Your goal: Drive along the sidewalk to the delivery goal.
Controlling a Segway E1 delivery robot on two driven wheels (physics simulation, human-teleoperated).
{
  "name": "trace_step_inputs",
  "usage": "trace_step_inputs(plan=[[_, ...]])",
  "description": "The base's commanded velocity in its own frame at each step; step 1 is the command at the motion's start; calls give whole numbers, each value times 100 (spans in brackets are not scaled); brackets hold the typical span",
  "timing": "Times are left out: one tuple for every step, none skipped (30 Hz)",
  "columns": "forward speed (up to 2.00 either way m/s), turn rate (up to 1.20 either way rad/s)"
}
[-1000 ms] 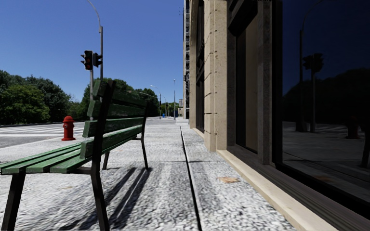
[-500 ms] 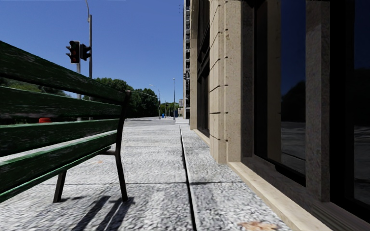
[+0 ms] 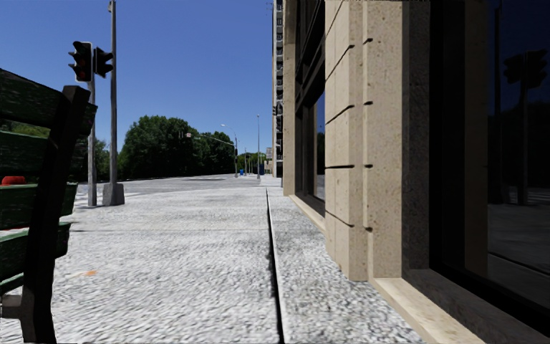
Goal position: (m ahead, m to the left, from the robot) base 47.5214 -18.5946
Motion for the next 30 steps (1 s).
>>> trace_step_inputs(plan=[[200, 14], [200, 14], [200, 17], [200, 20], [200, 29], [200, 29], [200, 35], [200, 37], [200, 38], [200, 38], [200, 38], [200, 38], [200, 38], [200, 38], [200, 38], [200, 38], [200, 38], [200, 0], [200, 0], [200, 0], [200, 0], [200, 0], [200, 0], [200, 0], [200, 0], [200, 0], [200, 0], [200, 0], [200, 0], [200, 0]])
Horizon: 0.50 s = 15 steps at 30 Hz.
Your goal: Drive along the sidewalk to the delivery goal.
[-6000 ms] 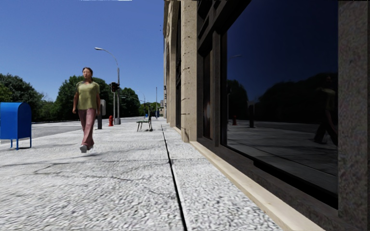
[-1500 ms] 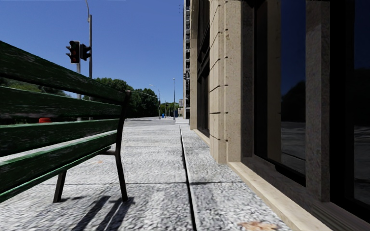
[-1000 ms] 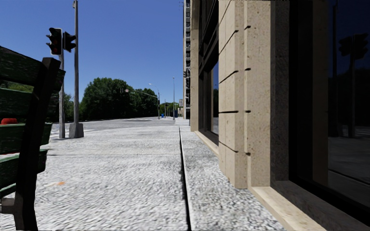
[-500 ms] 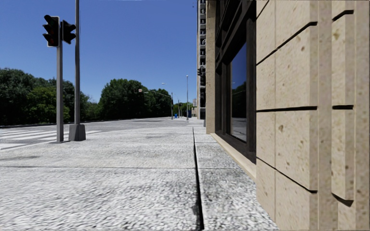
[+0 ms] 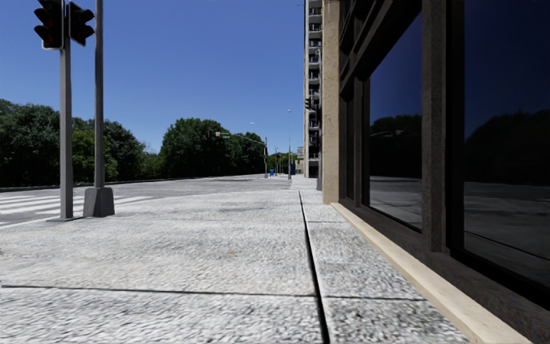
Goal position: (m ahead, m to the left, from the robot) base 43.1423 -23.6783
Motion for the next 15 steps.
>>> trace_step_inputs(plan=[[200, 0], [200, 0], [200, 0], [200, 0], [200, 0], [200, 0], [200, -16], [200, -16], [200, -16], [200, -16], [200, -16], [200, -16], [200, -16], [200, -16], [200, -16]])
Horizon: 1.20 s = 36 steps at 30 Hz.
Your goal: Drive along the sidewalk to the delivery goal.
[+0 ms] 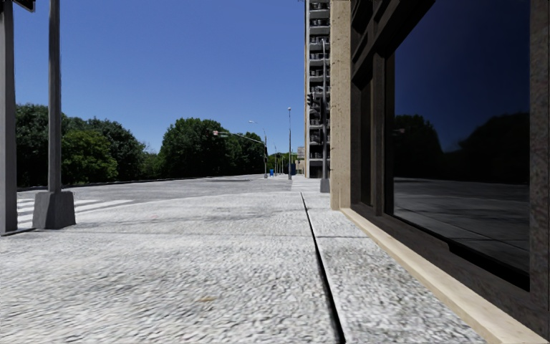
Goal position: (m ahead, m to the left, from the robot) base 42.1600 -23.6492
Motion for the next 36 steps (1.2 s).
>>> trace_step_inputs(plan=[[200, -16], [200, -16], [200, -16], [200, -16], [200, -16], [200, -16], [200, -16], [200, -16], [200, -16], [200, -16], [200, -16], [200, -16], [200, -16], [200, -16], [200, -16], [200, -16], [200, -16], [200, -16], [200, -16], [200, -16], [200, -12], [200, -1], [200, 0], [200, 0], [200, 0], [200, 0], [200, 0], [200, 0], [200, 0], [200, 0], [200, 0], [200, 0], [200, 0], [200, -10], [200, -18], [200, -18]])
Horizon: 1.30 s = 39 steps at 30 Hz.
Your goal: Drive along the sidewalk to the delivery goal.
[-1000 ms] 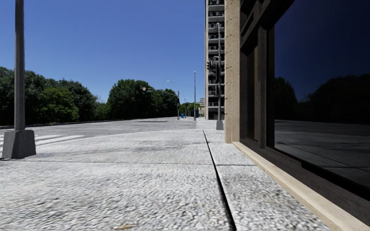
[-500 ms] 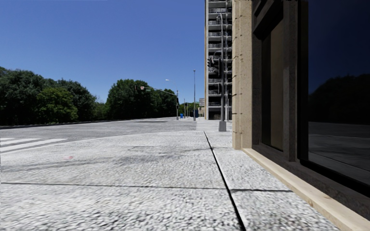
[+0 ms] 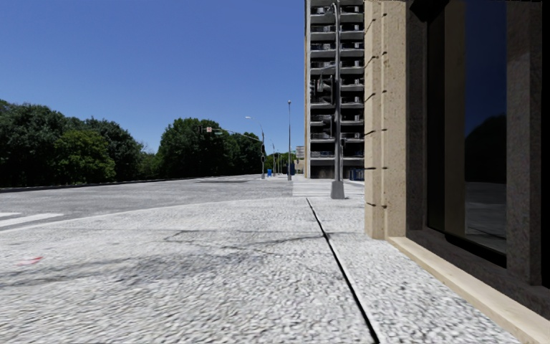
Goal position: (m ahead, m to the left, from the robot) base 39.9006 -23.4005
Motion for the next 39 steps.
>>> trace_step_inputs(plan=[[200, -20], [200, -20], [200, -20], [200, -20], [200, -21], [200, -22], [200, -22], [200, -22], [200, -23], [200, -23], [200, -23], [200, -23], [200, -23], [200, -23], [200, -23], [200, -23], [200, -23], [200, -23], [200, -23], [200, -23], [200, -23], [200, -23], [200, -23], [200, -23], [200, -23], [200, -23], [200, -23], [200, -23], [200, -23], [200, -23], [200, -23], [200, -23], [200, -23], [200, -23], [200, -23], [200, -23], [200, -23], [200, -23], [200, -23]])
